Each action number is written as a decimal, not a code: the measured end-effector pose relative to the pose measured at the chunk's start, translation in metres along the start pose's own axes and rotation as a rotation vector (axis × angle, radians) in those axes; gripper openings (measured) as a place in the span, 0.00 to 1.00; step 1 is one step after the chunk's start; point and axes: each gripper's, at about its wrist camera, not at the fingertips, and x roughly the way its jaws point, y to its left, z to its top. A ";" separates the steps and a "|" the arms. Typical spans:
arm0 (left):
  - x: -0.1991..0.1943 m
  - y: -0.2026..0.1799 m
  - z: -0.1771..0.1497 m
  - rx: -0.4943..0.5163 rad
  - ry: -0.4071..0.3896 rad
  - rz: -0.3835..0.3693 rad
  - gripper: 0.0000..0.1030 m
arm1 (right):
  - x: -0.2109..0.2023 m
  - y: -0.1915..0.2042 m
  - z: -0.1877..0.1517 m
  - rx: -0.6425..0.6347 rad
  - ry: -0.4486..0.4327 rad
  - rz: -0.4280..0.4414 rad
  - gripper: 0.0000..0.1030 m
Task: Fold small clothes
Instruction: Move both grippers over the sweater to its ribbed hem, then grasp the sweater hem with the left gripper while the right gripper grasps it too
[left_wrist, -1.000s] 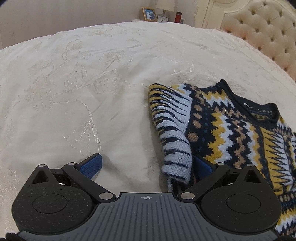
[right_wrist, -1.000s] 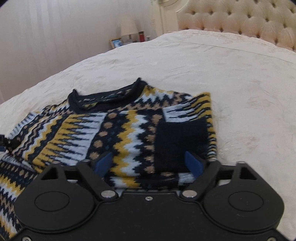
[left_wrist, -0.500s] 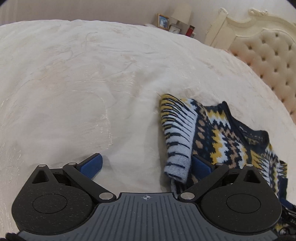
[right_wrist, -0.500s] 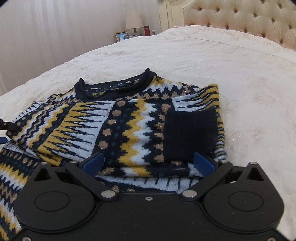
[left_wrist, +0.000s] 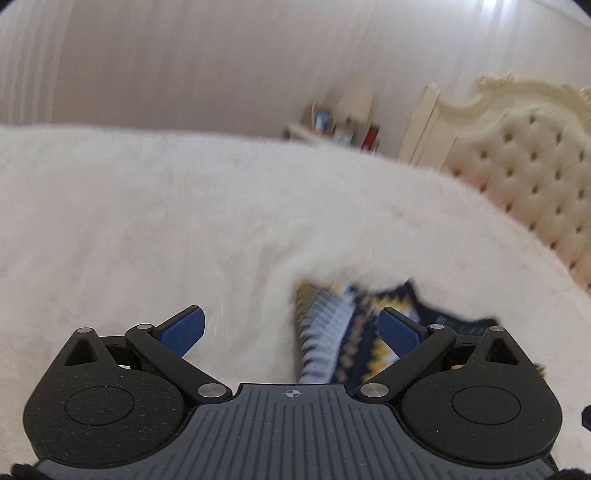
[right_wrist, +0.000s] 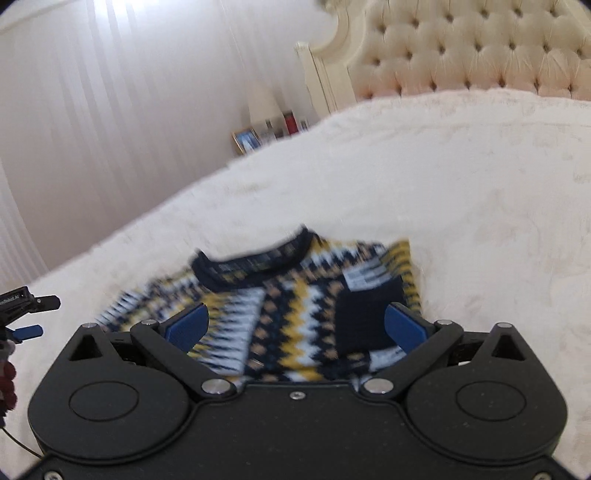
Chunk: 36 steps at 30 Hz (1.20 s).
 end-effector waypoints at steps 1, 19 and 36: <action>-0.010 -0.004 0.004 0.009 -0.018 -0.002 0.98 | -0.009 0.004 0.001 0.003 -0.011 0.010 0.99; -0.079 -0.027 -0.070 -0.026 0.342 -0.064 0.98 | -0.115 0.014 -0.062 0.179 0.275 0.010 0.99; -0.043 -0.023 -0.142 0.112 0.767 0.064 0.90 | -0.072 -0.031 -0.098 0.386 0.771 -0.095 0.99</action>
